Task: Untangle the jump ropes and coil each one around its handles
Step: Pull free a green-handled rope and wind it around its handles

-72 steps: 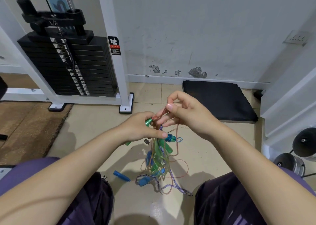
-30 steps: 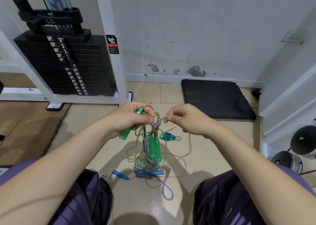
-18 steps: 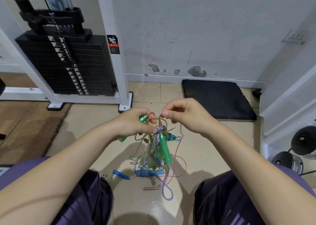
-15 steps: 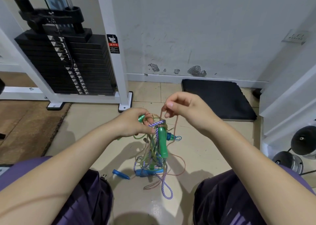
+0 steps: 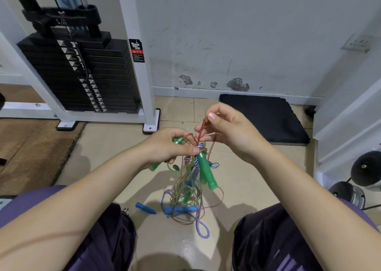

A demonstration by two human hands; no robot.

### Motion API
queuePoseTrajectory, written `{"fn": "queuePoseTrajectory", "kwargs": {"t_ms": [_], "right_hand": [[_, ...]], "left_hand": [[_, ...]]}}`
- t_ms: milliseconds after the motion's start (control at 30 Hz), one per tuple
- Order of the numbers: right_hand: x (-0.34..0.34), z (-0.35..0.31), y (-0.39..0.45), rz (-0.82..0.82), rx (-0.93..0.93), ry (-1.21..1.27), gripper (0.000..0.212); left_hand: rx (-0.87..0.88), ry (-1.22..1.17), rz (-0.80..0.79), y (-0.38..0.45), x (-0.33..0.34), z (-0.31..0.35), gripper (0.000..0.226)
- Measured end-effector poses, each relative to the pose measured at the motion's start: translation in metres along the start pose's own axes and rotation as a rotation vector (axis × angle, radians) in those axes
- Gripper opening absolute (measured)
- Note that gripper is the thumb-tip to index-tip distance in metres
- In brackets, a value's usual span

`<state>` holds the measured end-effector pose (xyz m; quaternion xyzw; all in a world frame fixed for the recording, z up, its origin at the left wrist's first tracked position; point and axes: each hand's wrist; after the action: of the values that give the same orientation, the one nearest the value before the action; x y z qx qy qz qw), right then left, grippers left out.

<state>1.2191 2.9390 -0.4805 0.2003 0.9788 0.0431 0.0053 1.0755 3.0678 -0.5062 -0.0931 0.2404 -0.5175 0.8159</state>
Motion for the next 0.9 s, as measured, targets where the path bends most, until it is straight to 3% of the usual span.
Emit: {"fn": "queuePoseTrajectory", "kwargs": {"t_ms": [133, 267, 367, 533, 667, 767, 900], "right_hand": [[-0.004, -0.002, 0.001, 0.116, -0.017, 0.030, 0.020], [-0.011, -0.002, 0.003, 0.184, 0.001, -0.035, 0.023], [-0.009, 0.000, 0.003, 0.125, 0.031, -0.072, 0.022], [0.004, 0.002, 0.000, -0.010, 0.037, -0.055, 0.021], [0.008, 0.001, 0.001, -0.057, 0.038, 0.008, 0.020], [0.005, -0.002, 0.000, -0.052, 0.025, 0.041, 0.019], [-0.006, -0.003, 0.002, 0.069, -0.011, 0.007, 0.021]], "left_hand": [[-0.020, -0.001, -0.034, 0.002, -0.019, 0.001, 0.014], [-0.072, 0.263, 0.051, 0.006, -0.026, -0.008, 0.020], [-0.115, 0.291, 0.021, 0.005, -0.024, -0.010, 0.028], [0.047, -0.019, 0.113, 0.001, -0.013, -0.001, 0.029], [0.069, 0.153, -0.043, 0.003, -0.010, -0.004, 0.053], [0.068, 0.177, -0.147, 0.005, -0.009, -0.006, 0.043], [0.102, 0.181, -0.069, 0.008, -0.015, -0.007, 0.024]]}}
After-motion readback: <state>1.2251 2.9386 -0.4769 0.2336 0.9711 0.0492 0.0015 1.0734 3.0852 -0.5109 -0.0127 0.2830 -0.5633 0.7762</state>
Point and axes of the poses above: each hand's wrist, its own y-axis towards the middle knuckle, its own x-axis out of the palm, z = x × y, and after that the axes turned 7 degrees about -x, right-handed
